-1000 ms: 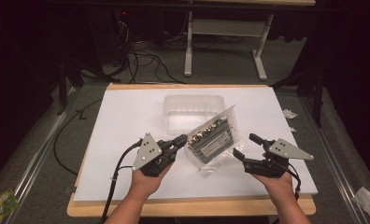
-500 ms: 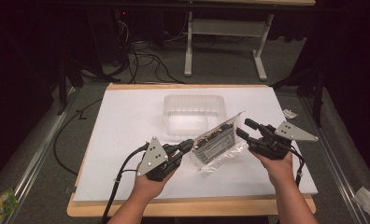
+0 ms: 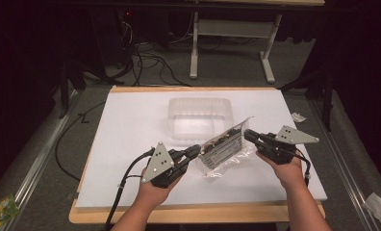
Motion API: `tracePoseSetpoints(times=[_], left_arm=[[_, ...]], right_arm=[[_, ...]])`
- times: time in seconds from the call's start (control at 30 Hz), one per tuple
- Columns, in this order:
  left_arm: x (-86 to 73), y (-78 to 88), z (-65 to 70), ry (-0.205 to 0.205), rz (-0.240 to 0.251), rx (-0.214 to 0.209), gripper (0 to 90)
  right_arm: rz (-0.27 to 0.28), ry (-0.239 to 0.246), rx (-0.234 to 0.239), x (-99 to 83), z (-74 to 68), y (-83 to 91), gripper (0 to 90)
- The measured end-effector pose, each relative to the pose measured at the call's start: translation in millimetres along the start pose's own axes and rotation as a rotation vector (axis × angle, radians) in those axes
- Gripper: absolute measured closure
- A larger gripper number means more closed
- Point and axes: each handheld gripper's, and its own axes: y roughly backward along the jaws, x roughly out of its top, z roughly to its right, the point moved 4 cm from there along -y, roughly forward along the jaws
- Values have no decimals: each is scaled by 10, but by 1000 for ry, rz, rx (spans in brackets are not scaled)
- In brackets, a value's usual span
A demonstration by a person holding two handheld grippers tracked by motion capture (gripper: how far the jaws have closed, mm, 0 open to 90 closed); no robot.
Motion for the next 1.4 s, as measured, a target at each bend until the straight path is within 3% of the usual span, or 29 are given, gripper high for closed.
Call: tracePoseSetpoints(times=[0.07,0.13,0.37,0.53,0.7,0.73,0.77,0.8,0.83,0.9,0.93,0.97,1.07,1.2,1.3,1.4], left_arm=[[-4,-3,-34,21,-1,11,860],[-6,-6,-52,33,1,17,819],[-70,-47,-196,138,-3,27,517],[-192,-24,-263,169,-16,57,348],[-532,45,-174,174,-130,63,296],[-595,51,-150,183,-143,52,348],[-749,12,-86,192,-191,43,397],[-749,12,-86,192,-191,43,458],[-844,-89,-47,188,-231,42,515],[-867,-136,-43,199,-233,38,612],[-878,-177,-45,218,-225,30,612],[-882,-253,-45,235,-213,25,696],[-867,-324,-22,228,-199,35,874],[-799,-316,-26,233,-188,29,900],[-628,-204,-83,207,-152,53,900],[-509,-77,-181,186,-123,97,900]], right_arm=[[-6,41,-17,2,-24,23,900],[-4,31,-17,1,-41,31,900],[23,47,-13,9,-88,80,900],[20,56,-11,10,-105,92,900],[20,42,-16,2,-109,111,900],[18,42,-22,0,-110,118,900],[19,48,-22,-1,-102,118,900],[19,48,-22,-1,-102,118,900],[22,38,-26,-8,-96,115,900],[21,37,-24,-11,-95,118,900],[21,37,-24,-11,-95,118,900],[23,37,-24,-11,-101,126,900],[26,25,-28,-12,-107,145,900],[39,7,-29,-8,-85,187,900],[85,-26,-11,55,-140,253,900],[113,-28,15,124,-256,267,900]])
